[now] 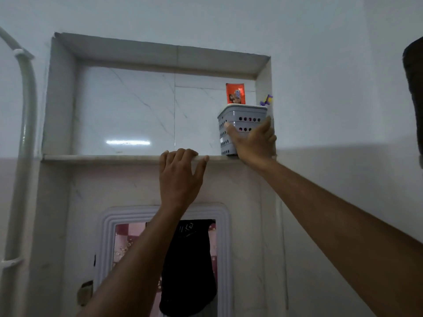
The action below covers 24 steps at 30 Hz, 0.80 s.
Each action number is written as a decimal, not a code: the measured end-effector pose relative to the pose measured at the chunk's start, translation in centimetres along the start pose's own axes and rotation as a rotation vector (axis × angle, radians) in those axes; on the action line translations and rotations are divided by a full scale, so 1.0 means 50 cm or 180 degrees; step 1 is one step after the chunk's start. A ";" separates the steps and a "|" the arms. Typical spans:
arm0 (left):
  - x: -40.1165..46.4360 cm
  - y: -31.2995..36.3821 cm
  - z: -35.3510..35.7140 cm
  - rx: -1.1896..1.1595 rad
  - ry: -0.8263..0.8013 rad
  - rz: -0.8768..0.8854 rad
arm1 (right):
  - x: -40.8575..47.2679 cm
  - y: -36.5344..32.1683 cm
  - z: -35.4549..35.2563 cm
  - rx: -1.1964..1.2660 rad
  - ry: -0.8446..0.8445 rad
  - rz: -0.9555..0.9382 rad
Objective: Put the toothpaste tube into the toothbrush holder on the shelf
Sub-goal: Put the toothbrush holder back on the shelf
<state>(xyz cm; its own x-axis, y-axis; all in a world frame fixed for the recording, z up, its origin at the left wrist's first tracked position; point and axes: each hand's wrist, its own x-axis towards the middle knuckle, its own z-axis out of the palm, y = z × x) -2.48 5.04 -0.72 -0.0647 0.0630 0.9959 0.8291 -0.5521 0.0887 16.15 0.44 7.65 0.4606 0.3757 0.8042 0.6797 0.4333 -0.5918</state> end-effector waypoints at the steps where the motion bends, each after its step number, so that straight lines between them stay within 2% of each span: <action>1: 0.000 0.000 0.001 -0.0009 0.0030 -0.0019 | 0.002 0.008 0.011 -0.0138 -0.0089 -0.0007; 6: 0.001 0.005 0.003 0.0012 0.0095 -0.0050 | -0.003 0.037 0.039 -0.0646 -0.0267 -0.0131; 13: 0.002 0.011 0.001 0.0099 0.0061 -0.0045 | -0.022 0.062 0.029 -0.0959 -0.0512 -0.0422; 24: 0.004 0.018 -0.021 0.0075 -0.0169 -0.0043 | -0.021 0.071 0.029 -0.1052 -0.0468 -0.0468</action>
<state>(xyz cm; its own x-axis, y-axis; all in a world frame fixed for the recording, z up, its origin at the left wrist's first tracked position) -2.32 3.68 -0.43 -0.0471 0.1146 0.9923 0.8413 -0.5310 0.1013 17.27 2.78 4.63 0.2741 0.4531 0.8483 0.8907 0.2130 -0.4016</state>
